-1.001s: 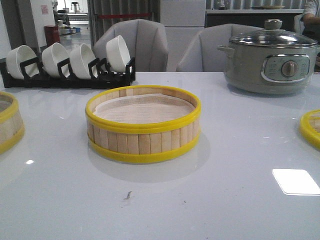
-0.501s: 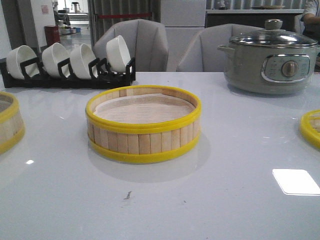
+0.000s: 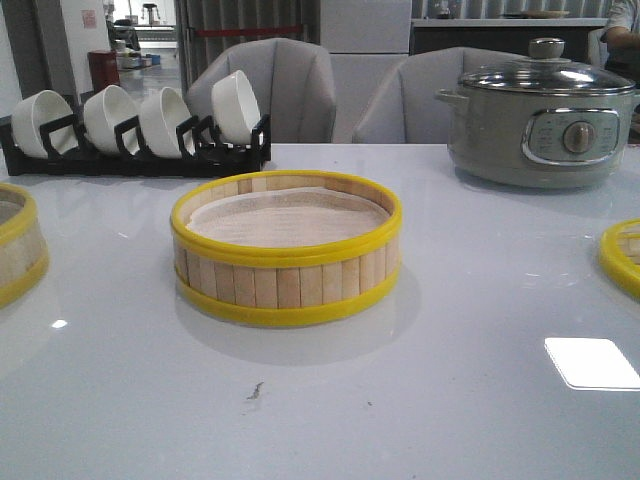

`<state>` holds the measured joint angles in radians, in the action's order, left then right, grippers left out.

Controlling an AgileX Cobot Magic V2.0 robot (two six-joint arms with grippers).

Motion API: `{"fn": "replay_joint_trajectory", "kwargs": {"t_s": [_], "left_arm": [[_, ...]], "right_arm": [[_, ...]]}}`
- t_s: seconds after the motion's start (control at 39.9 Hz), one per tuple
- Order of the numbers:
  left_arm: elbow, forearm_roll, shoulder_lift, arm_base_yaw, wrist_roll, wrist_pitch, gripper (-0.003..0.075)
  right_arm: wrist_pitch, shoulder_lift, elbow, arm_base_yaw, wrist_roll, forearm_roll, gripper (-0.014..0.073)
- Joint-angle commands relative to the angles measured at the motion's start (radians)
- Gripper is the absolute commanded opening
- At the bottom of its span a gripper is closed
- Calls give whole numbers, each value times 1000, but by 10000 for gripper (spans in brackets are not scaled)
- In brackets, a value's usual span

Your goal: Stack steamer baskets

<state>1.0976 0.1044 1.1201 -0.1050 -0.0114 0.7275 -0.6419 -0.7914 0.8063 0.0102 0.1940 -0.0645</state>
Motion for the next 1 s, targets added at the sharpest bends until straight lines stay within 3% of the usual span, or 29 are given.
{"fn": "replay_joint_trajectory", "kwargs": {"t_s": [0.0, 0.2, 0.43, 0.53, 0.6, 0.68, 0.98], "left_arm": [[30, 2, -16, 0, 1, -50, 86], [30, 2, -16, 0, 1, -48, 86], [30, 2, -16, 0, 1, -60, 86], [30, 4, -16, 0, 1, -112, 86], [30, -2, -16, 0, 1, -125, 86], [30, -38, -14, 0, 5, -112, 86], [30, -74, 39, 0, 5, -84, 116]], "right_arm": [[76, -23, 39, -2, -15, -2, 48], [149, -56, 39, -2, -14, -4, 48], [139, -59, 39, -2, -13, 11, 53], [138, -63, 39, -2, -30, 54, 176], [133, -63, 39, -2, -31, 93, 374], [124, -63, 39, -2, -31, 125, 477], [84, -63, 39, -2, -31, 129, 425]]}}
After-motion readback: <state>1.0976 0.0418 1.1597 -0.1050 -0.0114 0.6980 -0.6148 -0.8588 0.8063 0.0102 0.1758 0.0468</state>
